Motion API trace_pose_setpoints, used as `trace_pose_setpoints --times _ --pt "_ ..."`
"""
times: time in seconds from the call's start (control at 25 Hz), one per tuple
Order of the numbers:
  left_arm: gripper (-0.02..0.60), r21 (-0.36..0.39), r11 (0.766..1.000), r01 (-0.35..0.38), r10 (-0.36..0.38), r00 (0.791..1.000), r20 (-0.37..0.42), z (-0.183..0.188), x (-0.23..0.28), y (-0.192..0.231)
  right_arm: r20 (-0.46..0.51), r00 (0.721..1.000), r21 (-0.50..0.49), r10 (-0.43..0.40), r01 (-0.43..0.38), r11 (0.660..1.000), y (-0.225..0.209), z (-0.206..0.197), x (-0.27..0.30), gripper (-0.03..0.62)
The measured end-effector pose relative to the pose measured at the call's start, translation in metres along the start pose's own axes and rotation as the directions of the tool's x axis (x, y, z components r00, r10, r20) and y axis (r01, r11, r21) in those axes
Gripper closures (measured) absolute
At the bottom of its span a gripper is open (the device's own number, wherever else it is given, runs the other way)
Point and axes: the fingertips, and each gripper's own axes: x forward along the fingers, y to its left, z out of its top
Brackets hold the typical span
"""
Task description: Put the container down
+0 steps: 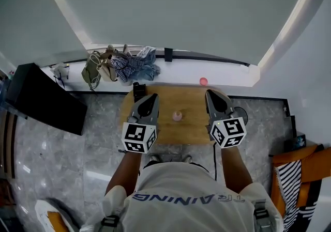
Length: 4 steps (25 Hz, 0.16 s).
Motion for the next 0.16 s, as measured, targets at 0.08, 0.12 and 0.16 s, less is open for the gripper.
trace_pose_setpoints --times 0.08,0.12,0.16 --pt "0.58 0.002 1.0 0.009 -0.009 1.0 -0.004 -0.001 0.0003 -0.0011 -0.002 1.0 0.001 -0.001 0.001 1.0 0.0 -0.0014 0.0004 0.582" --pt "0.58 0.003 1.0 0.013 -0.013 1.0 -0.005 -0.0014 0.0006 -0.002 -0.003 1.0 0.002 -0.002 0.002 1.0 -0.0004 -0.0019 0.0003 0.581" --pt "0.58 0.004 1.0 0.017 -0.017 1.0 -0.007 -0.0016 0.0009 -0.003 -0.005 1.0 0.004 -0.003 0.003 1.0 -0.0007 -0.0023 0.0001 0.58"
